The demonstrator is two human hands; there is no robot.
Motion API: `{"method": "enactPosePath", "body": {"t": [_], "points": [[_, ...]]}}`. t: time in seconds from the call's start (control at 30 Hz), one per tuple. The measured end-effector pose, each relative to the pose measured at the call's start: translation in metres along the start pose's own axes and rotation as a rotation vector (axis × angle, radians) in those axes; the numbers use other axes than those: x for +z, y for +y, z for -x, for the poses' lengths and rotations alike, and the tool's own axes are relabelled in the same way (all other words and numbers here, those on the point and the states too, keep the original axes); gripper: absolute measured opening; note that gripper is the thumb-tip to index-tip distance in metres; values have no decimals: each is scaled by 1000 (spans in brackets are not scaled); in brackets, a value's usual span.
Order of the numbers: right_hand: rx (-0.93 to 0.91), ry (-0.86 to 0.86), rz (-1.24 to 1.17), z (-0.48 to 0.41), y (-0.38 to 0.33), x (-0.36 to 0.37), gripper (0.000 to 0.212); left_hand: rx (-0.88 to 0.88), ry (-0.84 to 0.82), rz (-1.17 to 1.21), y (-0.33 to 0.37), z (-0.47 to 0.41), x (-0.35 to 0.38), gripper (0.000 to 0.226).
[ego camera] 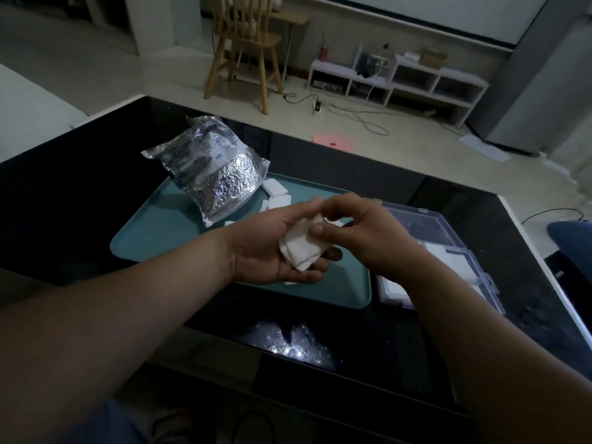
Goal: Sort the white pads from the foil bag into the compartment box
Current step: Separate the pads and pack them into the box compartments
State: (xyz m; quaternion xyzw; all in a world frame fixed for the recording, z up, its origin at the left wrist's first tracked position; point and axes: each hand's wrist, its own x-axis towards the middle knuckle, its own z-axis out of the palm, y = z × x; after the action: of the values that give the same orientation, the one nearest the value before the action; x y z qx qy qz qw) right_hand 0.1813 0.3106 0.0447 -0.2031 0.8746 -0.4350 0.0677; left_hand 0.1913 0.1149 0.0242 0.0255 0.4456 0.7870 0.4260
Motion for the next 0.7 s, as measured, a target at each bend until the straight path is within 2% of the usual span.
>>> {"method": "enactPosePath", "body": {"t": [0.07,0.13,0.2,0.27,0.33,0.43,0.5,0.6,0.7], "points": [[17,95,100,0,0,3,34,50,84,84,0,-3,2,40],[13,125,104,2,-1,3,43,111,199,154,0,-8,-4,36],[-19,69,151,6,-4,7,49,130,245,140,-1,-11,-9,32],[-73,-10,222,9,-7,17,55,137,199,103,-2,-13,-9,31],[-95,-13,280,10,-10,25,51,135,117,106,-5,-13,-5,34],[-63,37,242,10,-9,22,39,124,110,94,-10,-13,-3,36],[-56,-6,231,10,-8,21,45,136,110,124,-11,-14,-6,37],[-85,-50,315,9,-5,28,53,146,123,170,-13,-17,-7,52],[-118,5,296,7,-2,30,41,151,182,143,-12,-17,-6,39]]}}
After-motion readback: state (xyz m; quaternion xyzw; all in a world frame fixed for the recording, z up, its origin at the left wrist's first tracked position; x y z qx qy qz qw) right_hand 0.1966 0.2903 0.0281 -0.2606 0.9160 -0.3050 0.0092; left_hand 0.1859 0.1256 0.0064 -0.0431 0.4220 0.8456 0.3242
